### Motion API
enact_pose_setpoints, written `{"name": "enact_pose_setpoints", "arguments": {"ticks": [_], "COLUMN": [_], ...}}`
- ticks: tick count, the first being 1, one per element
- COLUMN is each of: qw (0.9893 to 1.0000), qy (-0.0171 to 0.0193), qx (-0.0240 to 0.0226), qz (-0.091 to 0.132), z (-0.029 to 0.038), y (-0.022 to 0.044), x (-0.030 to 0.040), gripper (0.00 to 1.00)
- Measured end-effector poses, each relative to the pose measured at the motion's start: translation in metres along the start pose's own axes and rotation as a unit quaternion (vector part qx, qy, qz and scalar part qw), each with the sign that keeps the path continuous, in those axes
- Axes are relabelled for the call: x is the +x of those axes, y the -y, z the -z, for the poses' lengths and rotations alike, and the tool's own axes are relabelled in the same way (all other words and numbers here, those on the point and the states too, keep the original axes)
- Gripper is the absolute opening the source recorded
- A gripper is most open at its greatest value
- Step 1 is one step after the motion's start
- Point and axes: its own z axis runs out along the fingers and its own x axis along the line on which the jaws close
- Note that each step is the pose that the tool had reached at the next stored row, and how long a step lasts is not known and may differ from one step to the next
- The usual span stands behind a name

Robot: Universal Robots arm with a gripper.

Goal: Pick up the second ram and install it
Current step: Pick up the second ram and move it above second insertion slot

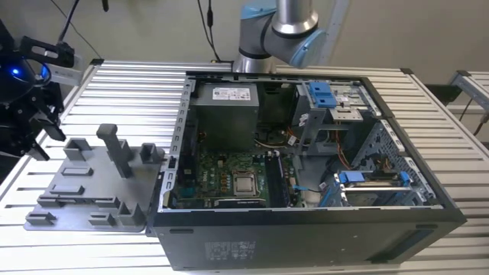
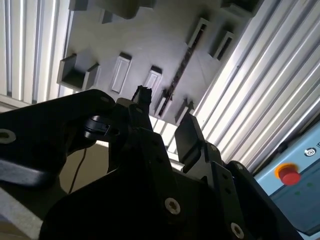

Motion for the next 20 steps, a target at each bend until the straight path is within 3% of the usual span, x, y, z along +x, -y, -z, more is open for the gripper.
{"name": "enact_pose_setpoints", "arguments": {"ticks": [20], "qw": [1.0000], "qy": [-0.0002], "qx": [-0.0002], "qz": [0.000], "z": [-0.0218], "y": [0.0008], "x": [0.0013], "gripper": [0.48]}}
